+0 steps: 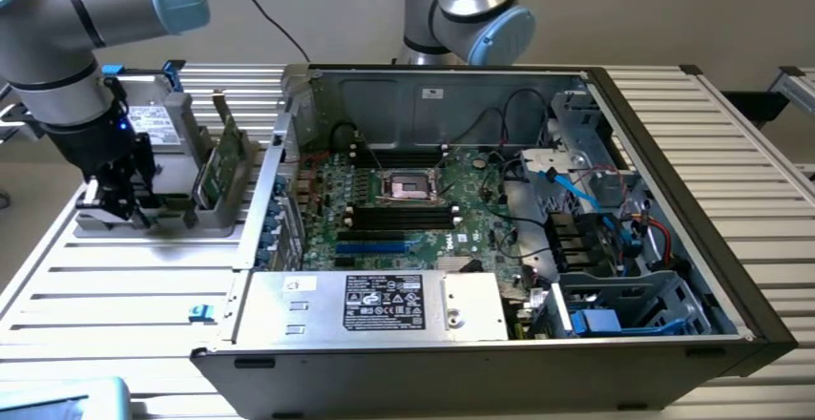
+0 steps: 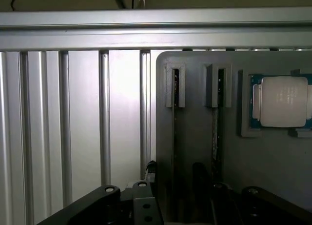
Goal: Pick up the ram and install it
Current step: 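Pick up the ram and move it above insertion slot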
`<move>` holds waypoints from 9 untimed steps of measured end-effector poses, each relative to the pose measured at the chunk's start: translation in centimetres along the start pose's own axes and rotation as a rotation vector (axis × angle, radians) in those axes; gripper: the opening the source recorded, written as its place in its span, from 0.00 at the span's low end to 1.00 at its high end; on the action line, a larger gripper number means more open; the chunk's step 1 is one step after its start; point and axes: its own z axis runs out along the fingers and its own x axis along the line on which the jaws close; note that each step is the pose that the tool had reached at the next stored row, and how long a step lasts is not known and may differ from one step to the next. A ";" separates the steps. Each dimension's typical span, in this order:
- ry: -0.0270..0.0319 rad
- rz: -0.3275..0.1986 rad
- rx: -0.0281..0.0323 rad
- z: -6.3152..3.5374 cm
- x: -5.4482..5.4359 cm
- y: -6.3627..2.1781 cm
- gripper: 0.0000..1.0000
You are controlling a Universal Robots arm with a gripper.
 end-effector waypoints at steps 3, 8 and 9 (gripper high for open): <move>0.0000 0.000 0.0001 0.02 0.0 0.02 0.43; -0.0001 0.000 0.0002 0.03 0.0 0.02 0.28; 0.0000 0.000 0.0001 0.03 0.0 0.02 0.22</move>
